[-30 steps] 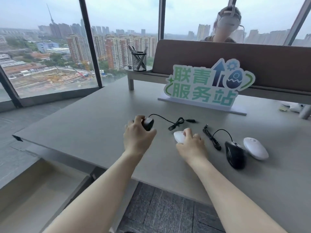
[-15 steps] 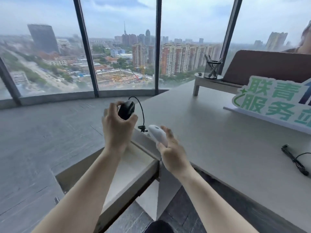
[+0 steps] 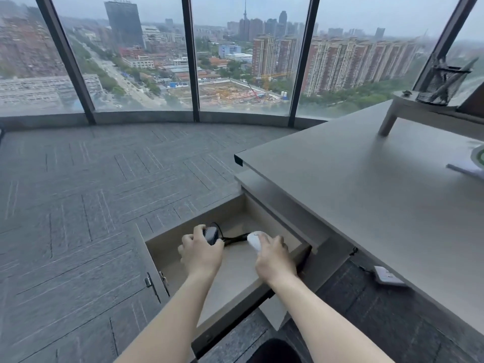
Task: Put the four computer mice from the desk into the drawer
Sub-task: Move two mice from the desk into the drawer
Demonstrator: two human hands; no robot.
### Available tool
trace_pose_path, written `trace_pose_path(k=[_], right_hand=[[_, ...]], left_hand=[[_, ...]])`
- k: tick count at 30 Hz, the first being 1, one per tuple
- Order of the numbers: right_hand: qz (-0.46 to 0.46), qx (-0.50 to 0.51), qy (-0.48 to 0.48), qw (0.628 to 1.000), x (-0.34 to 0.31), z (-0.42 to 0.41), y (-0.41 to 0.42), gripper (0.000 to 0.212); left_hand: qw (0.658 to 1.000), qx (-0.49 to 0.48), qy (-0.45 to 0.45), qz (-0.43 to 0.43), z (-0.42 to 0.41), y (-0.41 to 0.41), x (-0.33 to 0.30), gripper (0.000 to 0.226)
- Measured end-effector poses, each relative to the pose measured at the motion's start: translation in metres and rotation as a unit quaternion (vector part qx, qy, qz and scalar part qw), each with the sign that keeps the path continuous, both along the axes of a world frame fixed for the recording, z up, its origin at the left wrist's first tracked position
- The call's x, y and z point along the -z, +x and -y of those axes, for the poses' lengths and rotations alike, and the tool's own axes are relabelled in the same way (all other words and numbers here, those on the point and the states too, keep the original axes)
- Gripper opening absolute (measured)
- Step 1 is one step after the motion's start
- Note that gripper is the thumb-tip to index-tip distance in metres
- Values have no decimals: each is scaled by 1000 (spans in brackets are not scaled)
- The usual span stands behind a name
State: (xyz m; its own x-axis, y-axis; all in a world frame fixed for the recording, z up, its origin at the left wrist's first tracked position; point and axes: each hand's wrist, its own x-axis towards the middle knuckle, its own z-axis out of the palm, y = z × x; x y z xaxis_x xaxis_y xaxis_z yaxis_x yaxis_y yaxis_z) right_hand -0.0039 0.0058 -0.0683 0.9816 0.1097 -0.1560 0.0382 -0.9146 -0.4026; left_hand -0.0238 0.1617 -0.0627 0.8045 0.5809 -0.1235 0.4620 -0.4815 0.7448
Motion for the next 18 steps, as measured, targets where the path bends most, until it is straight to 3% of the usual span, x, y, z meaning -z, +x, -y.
trace_pose_path(k=[6, 13, 18], right_hand=[[-85, -10, -112, 990, 14, -11, 30, 64], [-141, -28, -218, 965, 29, -13, 45, 60], [-169, -40, -231, 957, 26, -13, 44, 66]], left_hand=[[996, 4, 24, -83, 4, 23, 42, 56], [984, 36, 71, -162, 15, 32, 72, 57], [977, 68, 73, -189, 19, 29, 79, 59]])
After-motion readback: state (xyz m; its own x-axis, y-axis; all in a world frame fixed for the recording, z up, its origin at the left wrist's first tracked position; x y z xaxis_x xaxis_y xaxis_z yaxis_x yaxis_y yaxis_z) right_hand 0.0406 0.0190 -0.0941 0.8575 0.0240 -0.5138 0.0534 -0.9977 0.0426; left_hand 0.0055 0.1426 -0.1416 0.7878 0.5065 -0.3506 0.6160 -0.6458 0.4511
